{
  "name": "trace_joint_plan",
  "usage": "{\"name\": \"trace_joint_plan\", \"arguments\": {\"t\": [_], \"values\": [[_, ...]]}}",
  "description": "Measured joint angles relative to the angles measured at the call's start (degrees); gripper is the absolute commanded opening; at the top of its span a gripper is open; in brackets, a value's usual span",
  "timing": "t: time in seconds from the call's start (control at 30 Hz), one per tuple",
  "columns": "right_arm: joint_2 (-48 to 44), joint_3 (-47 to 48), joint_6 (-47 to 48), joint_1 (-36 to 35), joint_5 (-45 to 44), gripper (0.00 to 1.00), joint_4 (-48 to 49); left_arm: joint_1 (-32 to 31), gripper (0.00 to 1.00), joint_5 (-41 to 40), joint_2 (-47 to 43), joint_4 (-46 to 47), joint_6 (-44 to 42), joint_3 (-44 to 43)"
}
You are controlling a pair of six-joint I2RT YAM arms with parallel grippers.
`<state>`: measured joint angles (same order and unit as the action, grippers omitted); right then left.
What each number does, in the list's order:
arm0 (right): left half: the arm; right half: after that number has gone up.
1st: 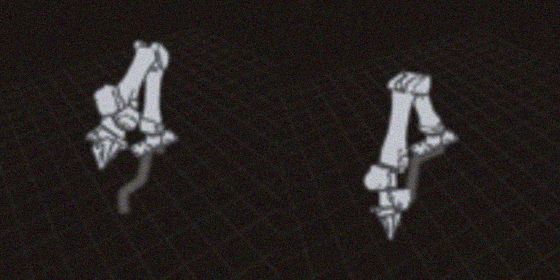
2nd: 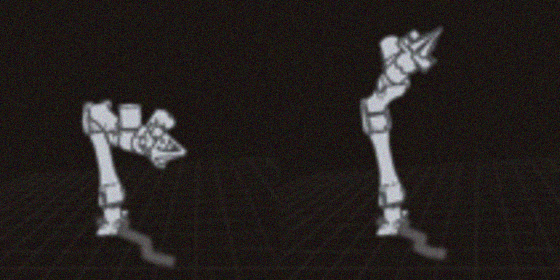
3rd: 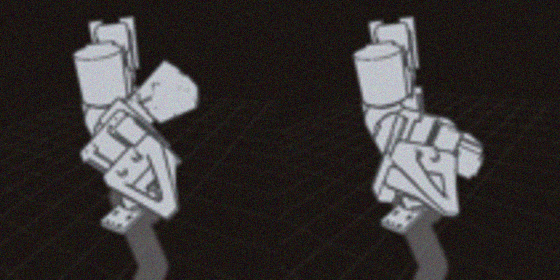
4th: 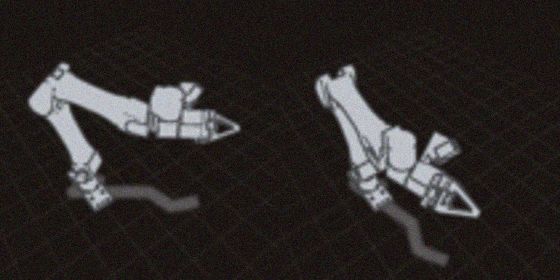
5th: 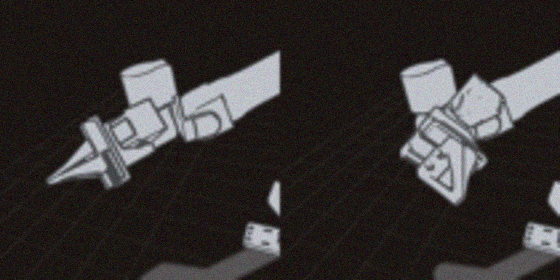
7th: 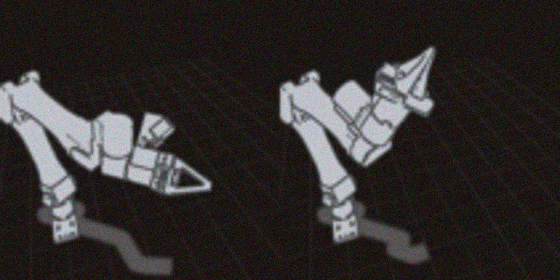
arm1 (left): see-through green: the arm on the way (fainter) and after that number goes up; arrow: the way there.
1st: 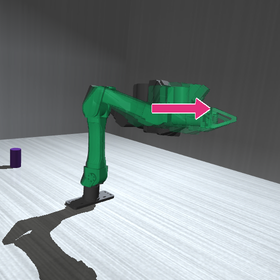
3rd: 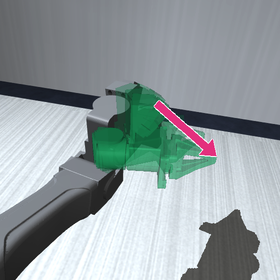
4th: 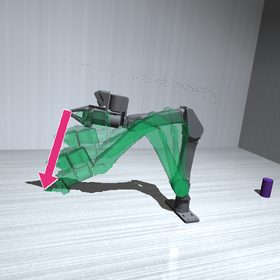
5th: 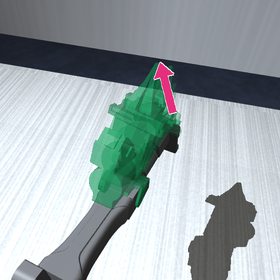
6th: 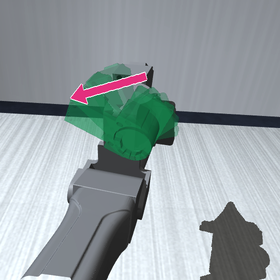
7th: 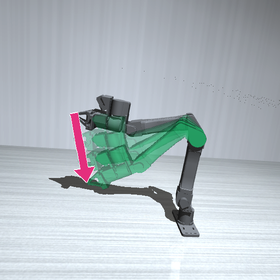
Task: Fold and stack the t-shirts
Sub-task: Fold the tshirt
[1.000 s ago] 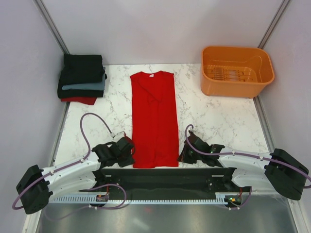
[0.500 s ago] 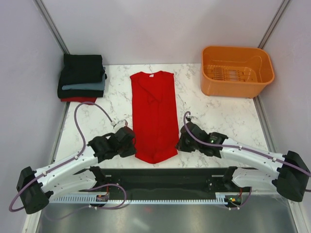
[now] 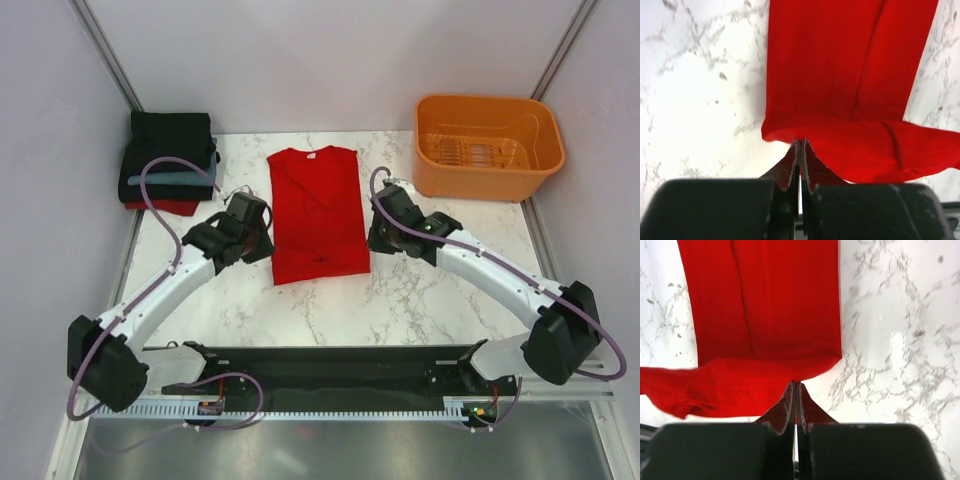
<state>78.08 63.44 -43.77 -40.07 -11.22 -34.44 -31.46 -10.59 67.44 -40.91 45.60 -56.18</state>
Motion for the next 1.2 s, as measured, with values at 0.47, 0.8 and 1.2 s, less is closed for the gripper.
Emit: {"name": "trace_joint_plan", "arguments": {"t": [0.47,0.8,1.2], "values": [[19.2,15.2,9.6,10.2,6.6,0.00,0.2,11.3,0.02,7.0,24.1,5.6,-8.9,-14.7],[30.9,23.9,12.4,13.9,10.6,0.19,0.3,15.1,0.24,10.8,35.8,6.8,-12.0,-22.5],[40.0,37.8,16.6,19.3,16.5,0.75,-3.6,24.7,0.48,20.2,45.8,-2.4,-16.7,-37.1]]}}
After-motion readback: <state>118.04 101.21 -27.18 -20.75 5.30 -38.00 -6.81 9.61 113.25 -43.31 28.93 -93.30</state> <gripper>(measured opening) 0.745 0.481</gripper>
